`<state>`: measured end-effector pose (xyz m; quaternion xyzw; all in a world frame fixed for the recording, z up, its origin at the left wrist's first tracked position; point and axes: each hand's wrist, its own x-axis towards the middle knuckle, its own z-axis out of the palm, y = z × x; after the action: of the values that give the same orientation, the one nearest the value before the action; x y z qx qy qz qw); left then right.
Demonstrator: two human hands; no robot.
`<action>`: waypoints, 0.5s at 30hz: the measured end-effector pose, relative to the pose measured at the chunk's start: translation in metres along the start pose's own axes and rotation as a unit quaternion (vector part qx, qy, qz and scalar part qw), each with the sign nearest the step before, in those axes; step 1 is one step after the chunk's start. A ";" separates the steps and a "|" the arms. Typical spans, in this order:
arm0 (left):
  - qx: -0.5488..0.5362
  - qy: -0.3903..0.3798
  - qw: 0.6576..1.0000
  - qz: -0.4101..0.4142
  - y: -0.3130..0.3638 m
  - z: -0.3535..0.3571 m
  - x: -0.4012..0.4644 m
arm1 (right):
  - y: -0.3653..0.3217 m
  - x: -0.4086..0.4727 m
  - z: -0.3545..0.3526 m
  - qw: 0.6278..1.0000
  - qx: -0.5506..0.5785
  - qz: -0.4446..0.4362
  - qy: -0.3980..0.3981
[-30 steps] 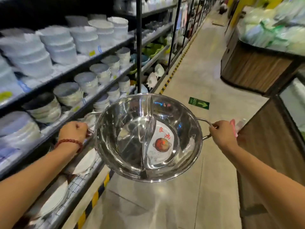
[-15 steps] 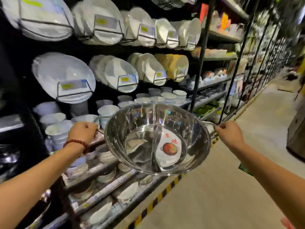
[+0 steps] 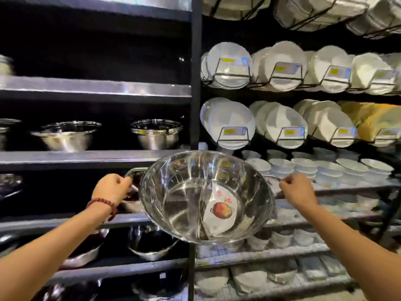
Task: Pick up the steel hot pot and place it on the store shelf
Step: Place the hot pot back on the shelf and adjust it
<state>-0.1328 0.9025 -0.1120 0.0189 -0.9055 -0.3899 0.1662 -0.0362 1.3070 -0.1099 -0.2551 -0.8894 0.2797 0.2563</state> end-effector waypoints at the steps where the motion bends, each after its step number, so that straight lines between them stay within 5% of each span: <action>1: -0.002 0.016 1.000 -0.015 -0.015 -0.014 0.004 | -0.017 0.001 0.014 1.000 0.003 -0.011 -0.013; 15: 0.058 0.147 0.977 -0.141 -0.218 -0.207 0.031 | -0.248 -0.070 0.188 0.975 0.017 -0.188 -0.120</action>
<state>-0.1180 0.6011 -0.1259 0.2131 -0.8803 -0.3496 0.2398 -0.1737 1.0195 -0.1095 -0.0440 -0.9408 0.2700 0.2003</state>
